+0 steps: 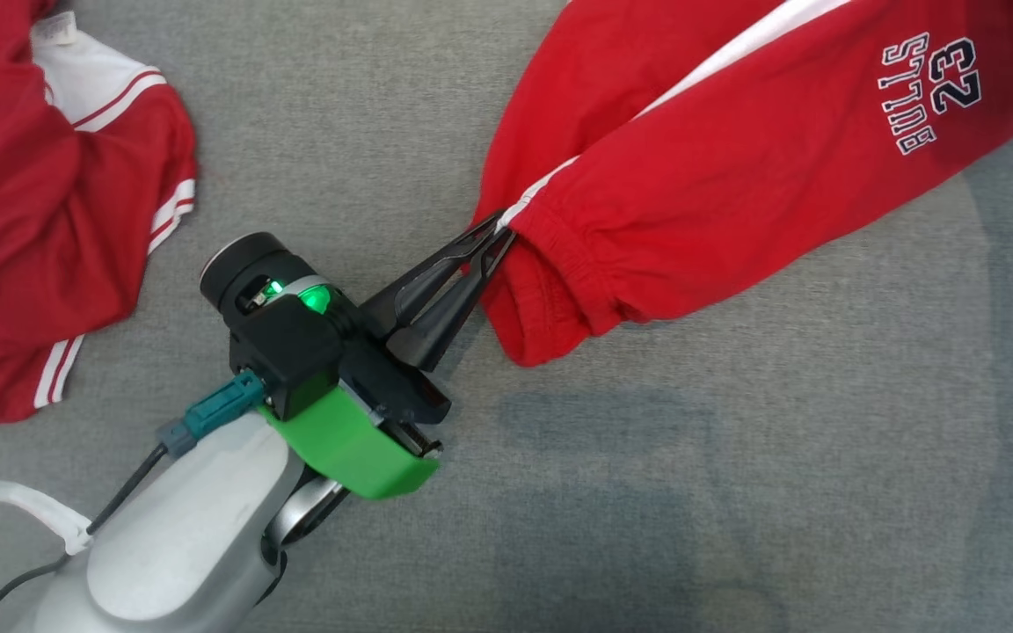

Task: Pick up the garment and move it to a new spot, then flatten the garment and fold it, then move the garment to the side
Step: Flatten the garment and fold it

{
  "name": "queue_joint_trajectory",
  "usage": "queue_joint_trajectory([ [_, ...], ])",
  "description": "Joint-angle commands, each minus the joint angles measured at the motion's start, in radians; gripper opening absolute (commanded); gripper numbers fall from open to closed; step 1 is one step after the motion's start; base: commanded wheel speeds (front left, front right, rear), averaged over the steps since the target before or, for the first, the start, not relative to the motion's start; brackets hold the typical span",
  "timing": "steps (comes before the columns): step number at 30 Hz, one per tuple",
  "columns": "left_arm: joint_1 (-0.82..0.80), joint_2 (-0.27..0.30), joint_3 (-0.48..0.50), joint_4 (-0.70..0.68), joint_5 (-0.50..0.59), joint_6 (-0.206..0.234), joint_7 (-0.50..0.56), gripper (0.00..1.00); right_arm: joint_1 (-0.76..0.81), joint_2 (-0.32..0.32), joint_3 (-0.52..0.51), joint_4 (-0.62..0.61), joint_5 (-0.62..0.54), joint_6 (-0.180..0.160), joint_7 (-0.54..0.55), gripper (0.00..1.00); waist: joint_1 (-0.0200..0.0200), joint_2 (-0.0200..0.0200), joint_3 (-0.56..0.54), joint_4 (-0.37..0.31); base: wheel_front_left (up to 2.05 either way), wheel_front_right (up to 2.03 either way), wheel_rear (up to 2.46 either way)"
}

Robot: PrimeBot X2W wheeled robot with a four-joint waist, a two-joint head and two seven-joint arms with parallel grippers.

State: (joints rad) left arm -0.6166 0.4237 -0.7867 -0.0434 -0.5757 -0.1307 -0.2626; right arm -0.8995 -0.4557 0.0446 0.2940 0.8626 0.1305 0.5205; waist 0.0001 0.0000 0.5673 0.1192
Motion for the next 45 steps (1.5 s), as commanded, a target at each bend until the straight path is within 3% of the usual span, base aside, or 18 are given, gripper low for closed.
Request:
queue_joint_trajectory([
  [1, -0.028, -0.007, -0.001, 0.013, -0.001, 0.001, -0.003, 0.00, -0.034, 0.007, 0.007, 0.016, -0.020, 0.000, 0.010, 0.00, -0.0001, 0.0000, 0.066, 0.091, 0.00, 0.00, 0.00],
  [11, -0.099, -0.086, -0.003, 0.076, -0.040, 0.001, -0.003, 0.00, -0.172, 0.038, 0.010, 0.106, -0.112, 0.000, -0.002, 0.00, -0.0001, 0.0000, 0.084, 0.165, 0.00, 0.00, 0.00],
  [23, -0.194, -0.131, -0.059, 0.217, -0.058, 0.001, -0.003, 0.00, -0.236, 0.034, 0.024, 0.191, -0.183, 0.000, -0.038, 0.00, -0.0001, 0.0000, 0.103, 0.182, 0.00, 0.00, 0.00],
  [24, -0.198, -0.132, -0.063, 0.234, -0.063, 0.001, -0.003, 0.04, -0.240, 0.033, 0.032, 0.193, -0.188, 0.000, -0.038, 0.00, -0.0001, 0.0000, 0.105, 0.181, 0.00, 0.00, 0.00],
  [25, -0.203, -0.133, -0.062, 0.246, -0.067, 0.001, -0.003, 0.15, -0.244, 0.029, 0.036, 0.190, -0.197, 0.000, -0.051, 0.15, -0.0001, 0.0000, 0.106, 0.179, 0.00, 0.00, 0.00],
  [26, -0.209, -0.134, -0.055, 0.259, -0.067, 0.001, -0.003, 0.27, -0.250, 0.029, 0.039, 0.188, -0.202, 0.000, -0.064, 0.53, -0.0001, 0.0000, 0.108, 0.176, 0.00, 0.00, 0.00],
  [27, -0.213, -0.135, -0.049, 0.269, -0.066, 0.001, -0.003, 0.39, -0.252, 0.034, 0.042, 0.193, -0.204, 0.000, -0.069, 1.00, -0.0001, 0.0000, 0.109, 0.174, 0.00, 0.00, 0.00],
  [31, -0.209, -0.133, -0.034, 0.310, -0.057, 0.001, -0.003, 0.84, -0.258, 0.045, 0.069, 0.183, -0.188, 0.000, -0.055, 1.00, -0.0001, 0.0000, 0.099, 0.156, 0.00, 0.00, 0.00],
  [33, -0.203, -0.132, -0.034, 0.337, -0.060, 0.001, -0.003, 1.00, -0.258, 0.040, 0.082, 0.164, -0.165, 0.000, -0.033, 1.00, -0.0001, 0.0000, 0.092, 0.146, 0.00, 0.00, 0.00],
  [39, -0.183, -0.116, -0.023, 0.399, -0.067, 0.010, 0.002, 1.00, -0.210, -0.023, 0.116, 0.053, -0.074, 0.000, 0.123, 1.00, -0.0001, 0.0000, 0.063, 0.113, 0.00, 0.00, 0.00],
  [45, -0.153, -0.087, 0.001, 0.390, -0.076, 0.067, 0.015, 1.00, -0.144, -0.148, 0.149, -0.058, -0.098, 0.000, 0.213, 1.00, -0.0001, 0.0000, 0.047, 0.109, 0.00, 0.00, 0.00],
])
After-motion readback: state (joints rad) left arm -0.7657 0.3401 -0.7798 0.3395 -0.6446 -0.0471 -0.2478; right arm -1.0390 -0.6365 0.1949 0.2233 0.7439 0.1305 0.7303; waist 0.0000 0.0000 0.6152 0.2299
